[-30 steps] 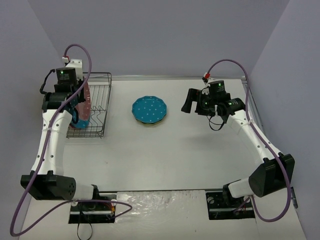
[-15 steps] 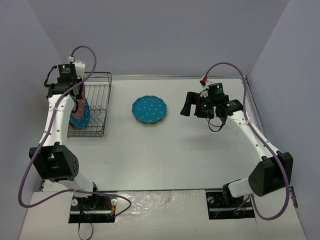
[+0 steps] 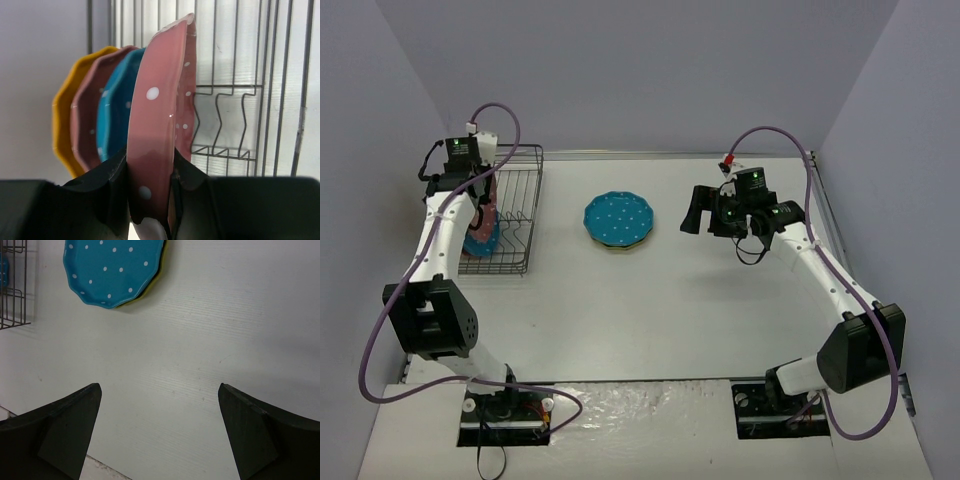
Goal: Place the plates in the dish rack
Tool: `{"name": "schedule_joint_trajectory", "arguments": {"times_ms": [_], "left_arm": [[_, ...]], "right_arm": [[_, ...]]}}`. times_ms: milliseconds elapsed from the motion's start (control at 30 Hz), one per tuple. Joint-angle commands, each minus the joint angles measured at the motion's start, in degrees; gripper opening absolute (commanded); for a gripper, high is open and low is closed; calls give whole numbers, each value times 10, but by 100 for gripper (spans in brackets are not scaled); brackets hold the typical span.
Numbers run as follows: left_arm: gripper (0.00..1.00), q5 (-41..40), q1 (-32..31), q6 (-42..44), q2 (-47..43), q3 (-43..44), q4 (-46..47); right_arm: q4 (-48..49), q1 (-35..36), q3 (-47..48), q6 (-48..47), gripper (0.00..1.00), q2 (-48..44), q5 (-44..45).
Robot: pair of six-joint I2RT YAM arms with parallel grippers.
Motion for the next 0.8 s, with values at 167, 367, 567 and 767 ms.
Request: {"name": "schedule_joint_trajectory", "arguments": {"times_ms": [167,367,567,767], "left_arm": [[0,-14,1,-9,-36,-43,125],[26,-22,1,-22,-41,-74,146],[51,-15,1,-39,-51,-70,139],[77,-15,0,-70,-69,-59,118]], "right_arm": [[34,0,-15,-2,100,-19,-18],[34,1,-26,-1,100,-28,-18],[34,18,-20,13,100,-37,18],[34,58,7,54,99,-15,100]]}}
